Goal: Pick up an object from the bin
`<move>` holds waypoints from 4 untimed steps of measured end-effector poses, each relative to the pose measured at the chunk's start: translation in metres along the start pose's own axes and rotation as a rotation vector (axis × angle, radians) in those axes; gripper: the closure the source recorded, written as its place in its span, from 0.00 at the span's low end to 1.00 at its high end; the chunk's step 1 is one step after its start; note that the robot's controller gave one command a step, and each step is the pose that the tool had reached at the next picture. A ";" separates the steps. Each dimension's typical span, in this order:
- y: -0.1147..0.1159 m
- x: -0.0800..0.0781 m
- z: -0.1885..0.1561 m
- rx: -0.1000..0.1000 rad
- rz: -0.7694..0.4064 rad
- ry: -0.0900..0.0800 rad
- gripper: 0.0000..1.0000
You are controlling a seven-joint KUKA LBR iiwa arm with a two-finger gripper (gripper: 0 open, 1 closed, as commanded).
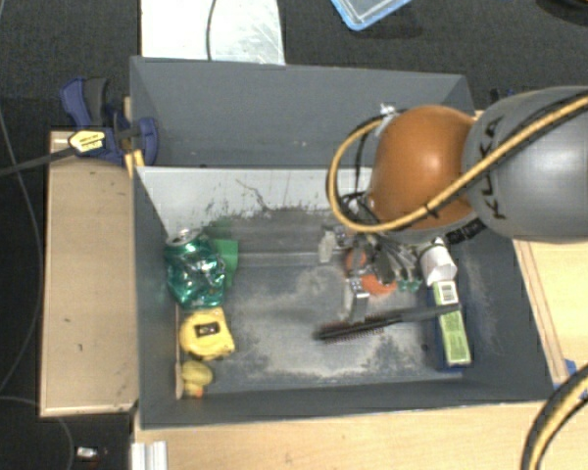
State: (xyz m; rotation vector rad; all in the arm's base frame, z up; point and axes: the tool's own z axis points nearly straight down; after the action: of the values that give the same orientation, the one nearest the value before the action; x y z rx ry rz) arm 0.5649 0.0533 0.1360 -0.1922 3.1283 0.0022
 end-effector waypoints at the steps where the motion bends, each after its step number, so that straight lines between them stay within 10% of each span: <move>1: -0.027 0.032 0.017 -0.001 -0.011 0.003 0.00; 2: -0.040 0.046 0.043 -0.003 0.052 -0.003 0.00; 3: -0.069 0.066 0.064 -0.001 0.242 0.003 1.00; 4: -0.069 0.066 0.064 -0.001 0.243 0.003 1.00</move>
Offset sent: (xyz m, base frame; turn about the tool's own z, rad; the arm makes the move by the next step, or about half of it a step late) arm -0.0464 -0.0535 -0.0577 -0.0013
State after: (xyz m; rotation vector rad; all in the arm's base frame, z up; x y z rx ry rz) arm 0.5085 -0.0231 0.0718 0.1889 3.1322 0.0048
